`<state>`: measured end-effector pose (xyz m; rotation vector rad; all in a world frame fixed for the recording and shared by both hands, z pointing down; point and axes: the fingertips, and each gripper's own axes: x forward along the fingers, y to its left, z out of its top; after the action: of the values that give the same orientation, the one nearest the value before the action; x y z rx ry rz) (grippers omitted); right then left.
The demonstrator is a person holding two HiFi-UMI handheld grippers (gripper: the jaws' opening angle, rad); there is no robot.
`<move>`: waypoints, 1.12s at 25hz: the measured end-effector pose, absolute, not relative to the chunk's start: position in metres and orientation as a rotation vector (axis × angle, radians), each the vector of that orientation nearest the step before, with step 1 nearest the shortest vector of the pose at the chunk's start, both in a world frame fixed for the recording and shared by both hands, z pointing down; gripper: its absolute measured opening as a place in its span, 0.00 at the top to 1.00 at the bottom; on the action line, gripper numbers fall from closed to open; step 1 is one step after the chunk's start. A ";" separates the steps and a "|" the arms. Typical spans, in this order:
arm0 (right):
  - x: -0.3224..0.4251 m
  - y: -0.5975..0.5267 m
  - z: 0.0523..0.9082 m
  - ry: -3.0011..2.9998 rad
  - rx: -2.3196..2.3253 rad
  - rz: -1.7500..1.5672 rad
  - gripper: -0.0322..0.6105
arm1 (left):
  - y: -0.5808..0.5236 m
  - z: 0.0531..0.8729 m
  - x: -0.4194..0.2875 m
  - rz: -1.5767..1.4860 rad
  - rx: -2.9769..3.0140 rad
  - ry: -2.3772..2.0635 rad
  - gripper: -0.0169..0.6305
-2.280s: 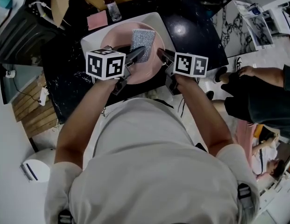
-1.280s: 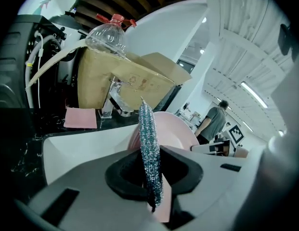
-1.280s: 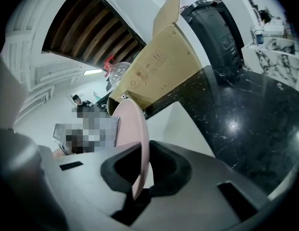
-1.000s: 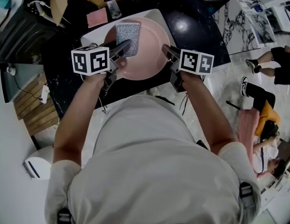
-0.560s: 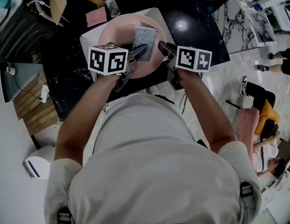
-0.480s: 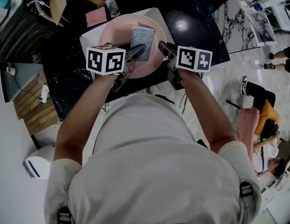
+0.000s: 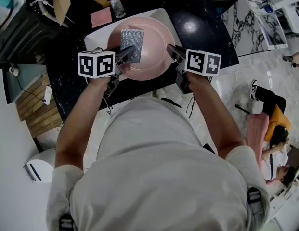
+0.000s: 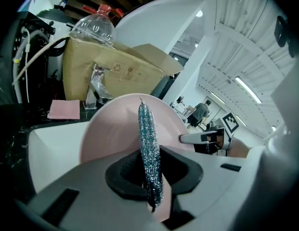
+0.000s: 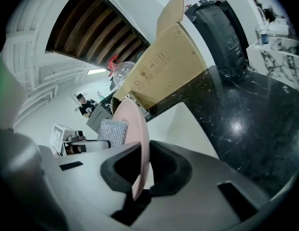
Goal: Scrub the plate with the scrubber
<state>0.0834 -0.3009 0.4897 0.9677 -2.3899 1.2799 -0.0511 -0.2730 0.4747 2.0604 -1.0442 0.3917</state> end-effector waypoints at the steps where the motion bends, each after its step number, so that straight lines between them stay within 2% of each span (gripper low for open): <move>1: 0.084 -0.302 0.490 -2.389 0.969 1.281 0.91 | -0.272 0.476 -0.057 0.392 2.052 -1.057 0.87; 15: 0.096 -0.312 0.499 -2.370 0.986 1.305 0.91 | -0.268 0.481 -0.107 0.444 1.988 -1.214 0.87; 28: 0.086 -0.321 0.494 -2.384 0.962 1.305 0.91 | -0.261 0.466 0.011 0.329 2.087 -0.932 0.87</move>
<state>0.0863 -0.3206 0.4936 0.9615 -2.3843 1.3049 0.0109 -0.2608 0.4660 2.0868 -0.9323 0.3293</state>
